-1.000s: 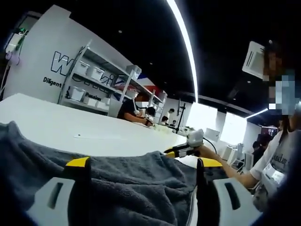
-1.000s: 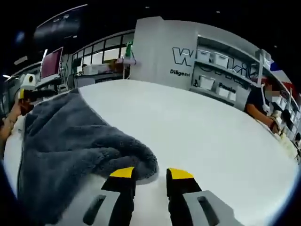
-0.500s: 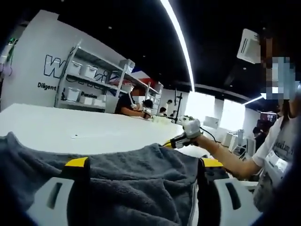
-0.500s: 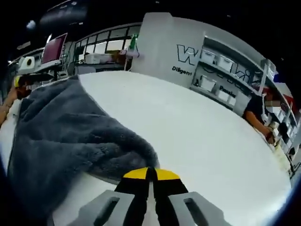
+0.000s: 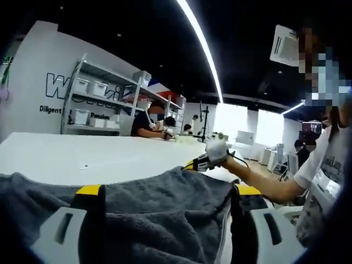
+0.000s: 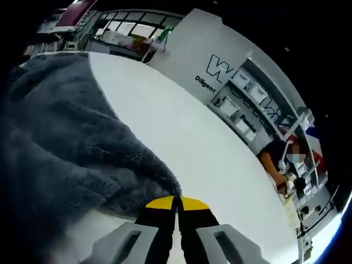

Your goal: Fold the towel on the table until its edges align and the towel forms a compact rectangular stack.

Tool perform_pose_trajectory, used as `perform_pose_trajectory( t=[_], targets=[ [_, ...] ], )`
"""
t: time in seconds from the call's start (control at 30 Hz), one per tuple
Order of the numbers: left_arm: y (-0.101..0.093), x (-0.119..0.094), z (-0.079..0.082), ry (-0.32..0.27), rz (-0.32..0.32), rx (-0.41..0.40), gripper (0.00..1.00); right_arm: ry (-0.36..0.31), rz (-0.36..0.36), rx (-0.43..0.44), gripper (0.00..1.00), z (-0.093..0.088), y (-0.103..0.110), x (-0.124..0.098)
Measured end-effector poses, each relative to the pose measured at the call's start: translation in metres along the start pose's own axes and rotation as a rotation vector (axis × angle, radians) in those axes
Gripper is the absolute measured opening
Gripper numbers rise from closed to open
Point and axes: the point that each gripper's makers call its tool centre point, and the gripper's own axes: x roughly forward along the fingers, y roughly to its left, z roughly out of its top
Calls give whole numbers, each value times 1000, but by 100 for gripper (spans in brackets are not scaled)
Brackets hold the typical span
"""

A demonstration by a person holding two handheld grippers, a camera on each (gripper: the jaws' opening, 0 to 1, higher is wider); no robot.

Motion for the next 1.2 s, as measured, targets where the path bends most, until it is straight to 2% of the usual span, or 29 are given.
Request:
perform_pose_trajectory(
  t=[0.13, 0.33, 0.67, 0.8, 0.97, 1.03, 1.07, 1.2],
  targets=[
    [1, -1, 2, -5, -2, 3, 99, 23, -17, -54, 2, 6, -7, 6],
    [1, -1, 4, 0, -5, 18, 99, 36, 21, -144, 2, 24, -18, 12],
    [-3, 1, -7, 79, -16, 51, 99, 30, 90, -223, 2, 63, -46, 27],
    [-5, 1, -14, 117, -15, 74, 99, 71, 82, -321, 2, 75, -56, 41],
    [-7, 0, -21, 164, -29, 99, 99, 145, 35, -444, 2, 78, -65, 62],
    [-4, -2, -29, 217, -7, 147, 99, 174, -4, -497, 2, 78, -69, 73],
    [-3, -1, -30, 216, 4, 153, 99, 197, -11, -526, 2, 75, -70, 76],
    [-2, -4, -31, 232, 10, 153, 99, 236, -11, -520, 2, 70, -71, 90]
  ],
)
